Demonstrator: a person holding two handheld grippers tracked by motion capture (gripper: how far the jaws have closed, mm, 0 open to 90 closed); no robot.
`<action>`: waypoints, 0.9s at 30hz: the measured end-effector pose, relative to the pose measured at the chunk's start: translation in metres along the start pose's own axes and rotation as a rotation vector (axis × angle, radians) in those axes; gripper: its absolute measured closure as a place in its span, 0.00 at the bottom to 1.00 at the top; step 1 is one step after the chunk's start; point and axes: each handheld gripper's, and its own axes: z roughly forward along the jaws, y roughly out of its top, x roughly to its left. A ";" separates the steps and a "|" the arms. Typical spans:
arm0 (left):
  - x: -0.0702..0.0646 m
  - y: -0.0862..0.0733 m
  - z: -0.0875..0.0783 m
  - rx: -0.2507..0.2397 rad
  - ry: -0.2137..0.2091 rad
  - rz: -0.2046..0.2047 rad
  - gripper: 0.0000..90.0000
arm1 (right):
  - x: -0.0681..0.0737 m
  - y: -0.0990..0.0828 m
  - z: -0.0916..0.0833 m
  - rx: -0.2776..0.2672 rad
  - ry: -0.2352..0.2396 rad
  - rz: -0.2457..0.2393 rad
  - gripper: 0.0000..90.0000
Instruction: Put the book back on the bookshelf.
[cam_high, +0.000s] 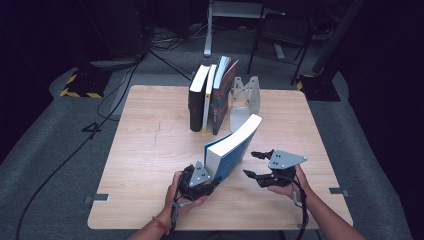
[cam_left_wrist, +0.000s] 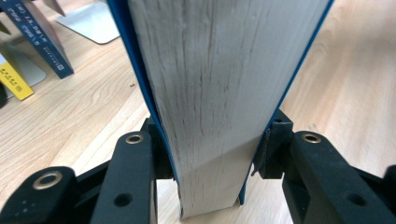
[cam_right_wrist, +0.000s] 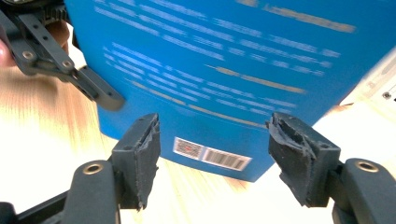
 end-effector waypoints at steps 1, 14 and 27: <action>0.003 0.000 -0.002 0.007 -0.017 0.010 0.65 | -0.001 0.000 0.000 -0.004 -0.001 -0.001 0.38; 0.037 -0.018 -0.038 0.047 -0.166 0.056 0.64 | -0.010 -0.004 0.028 0.014 0.012 -0.021 0.36; 0.044 -0.022 -0.042 0.056 -0.176 0.069 0.64 | -0.013 0.002 0.056 -0.011 0.131 -0.047 0.34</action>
